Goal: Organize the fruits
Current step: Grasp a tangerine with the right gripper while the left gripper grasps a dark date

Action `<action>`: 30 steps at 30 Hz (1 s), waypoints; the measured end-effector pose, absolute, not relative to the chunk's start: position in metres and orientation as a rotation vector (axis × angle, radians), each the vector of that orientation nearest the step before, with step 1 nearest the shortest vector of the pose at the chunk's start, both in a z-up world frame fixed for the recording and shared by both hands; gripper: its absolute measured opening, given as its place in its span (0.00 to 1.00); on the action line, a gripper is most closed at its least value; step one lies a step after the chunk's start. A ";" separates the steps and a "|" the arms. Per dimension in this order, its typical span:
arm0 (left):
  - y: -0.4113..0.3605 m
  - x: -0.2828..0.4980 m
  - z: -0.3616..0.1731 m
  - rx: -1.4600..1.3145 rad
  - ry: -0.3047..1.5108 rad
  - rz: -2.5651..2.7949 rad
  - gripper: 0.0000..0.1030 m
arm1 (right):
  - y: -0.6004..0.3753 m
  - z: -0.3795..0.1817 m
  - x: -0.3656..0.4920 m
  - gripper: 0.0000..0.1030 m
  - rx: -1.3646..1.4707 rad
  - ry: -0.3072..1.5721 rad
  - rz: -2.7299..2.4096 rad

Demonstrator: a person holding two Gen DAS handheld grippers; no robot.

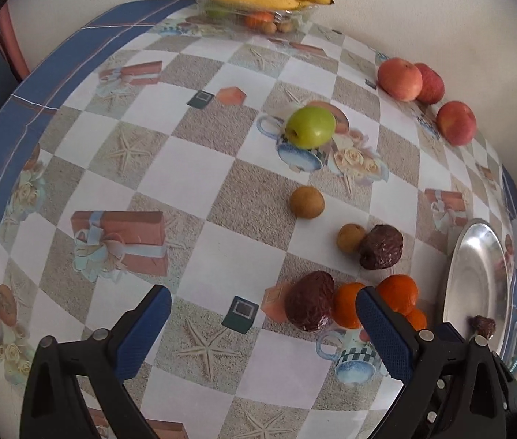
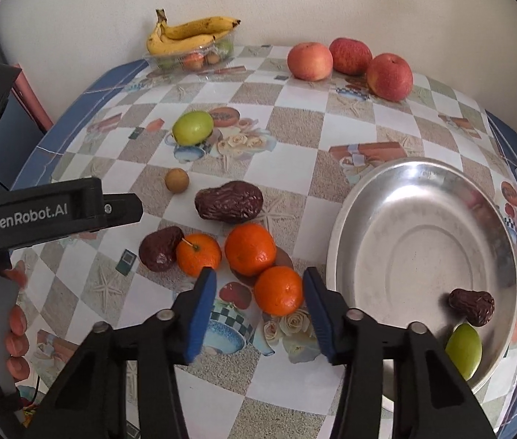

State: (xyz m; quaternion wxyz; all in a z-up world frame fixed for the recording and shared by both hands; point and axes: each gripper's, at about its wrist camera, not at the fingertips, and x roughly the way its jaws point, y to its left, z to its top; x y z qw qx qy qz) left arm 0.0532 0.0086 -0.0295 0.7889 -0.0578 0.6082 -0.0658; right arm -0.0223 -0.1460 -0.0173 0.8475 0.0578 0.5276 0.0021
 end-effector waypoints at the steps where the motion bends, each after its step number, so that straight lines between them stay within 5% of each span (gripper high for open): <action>1: 0.007 0.053 -0.032 -0.124 1.320 -0.157 0.89 | -0.147 -0.021 -0.022 0.45 0.123 1.125 0.002; 11: -0.002 0.051 -0.053 -0.187 1.416 -0.243 0.52 | -0.153 -0.043 -0.017 0.40 0.108 1.195 -0.035; 13: -0.002 0.051 -0.053 -0.212 1.424 -0.262 0.34 | -0.153 -0.043 -0.016 0.40 0.111 1.194 -0.035; 30: 0.012 0.052 -0.007 -0.229 1.237 -0.222 0.33 | -0.158 -0.010 -0.023 0.34 0.192 1.096 -0.007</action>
